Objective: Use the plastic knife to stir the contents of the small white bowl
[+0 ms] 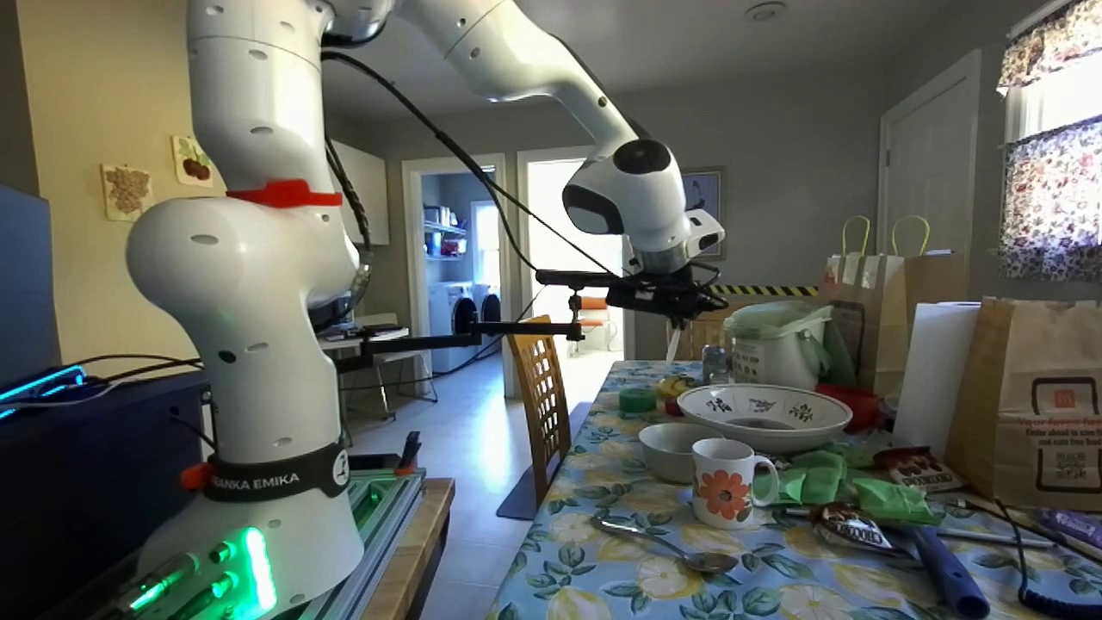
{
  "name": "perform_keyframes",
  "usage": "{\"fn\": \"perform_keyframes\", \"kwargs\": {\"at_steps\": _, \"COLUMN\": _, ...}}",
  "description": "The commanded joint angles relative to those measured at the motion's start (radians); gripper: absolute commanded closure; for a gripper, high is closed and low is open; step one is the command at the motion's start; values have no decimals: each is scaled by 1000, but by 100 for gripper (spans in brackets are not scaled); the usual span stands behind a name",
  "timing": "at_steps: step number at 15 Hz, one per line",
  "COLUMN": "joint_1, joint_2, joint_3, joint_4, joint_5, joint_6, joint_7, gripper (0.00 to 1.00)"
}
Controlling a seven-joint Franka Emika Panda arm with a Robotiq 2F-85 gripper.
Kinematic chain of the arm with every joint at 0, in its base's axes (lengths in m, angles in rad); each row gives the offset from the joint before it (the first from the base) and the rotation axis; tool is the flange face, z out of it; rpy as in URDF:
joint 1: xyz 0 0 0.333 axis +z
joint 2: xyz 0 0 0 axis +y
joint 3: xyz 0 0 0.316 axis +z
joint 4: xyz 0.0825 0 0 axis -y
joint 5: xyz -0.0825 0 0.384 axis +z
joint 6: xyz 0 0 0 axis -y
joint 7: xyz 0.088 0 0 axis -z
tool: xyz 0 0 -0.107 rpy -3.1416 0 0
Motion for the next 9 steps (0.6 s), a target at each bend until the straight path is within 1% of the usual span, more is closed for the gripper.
{"fn": "perform_keyframes", "kwargs": {"at_steps": 1, "joint_1": 5, "joint_2": 1, "joint_3": 2, "joint_4": -1, "joint_5": 9, "joint_6": 6, "joint_7": -5, "gripper": 89}}
{"fn": "perform_keyframes", "kwargs": {"at_steps": 8, "joint_1": 7, "joint_2": 2, "joint_3": -1, "joint_4": -1, "joint_5": 8, "joint_6": 6, "joint_7": -3, "gripper": 89}}
{"fn": "perform_keyframes", "kwargs": {"at_steps": 9, "joint_1": 7, "joint_2": 2, "joint_3": -1, "joint_4": -1, "joint_5": 8, "joint_6": 6, "joint_7": -3, "gripper": 97}}
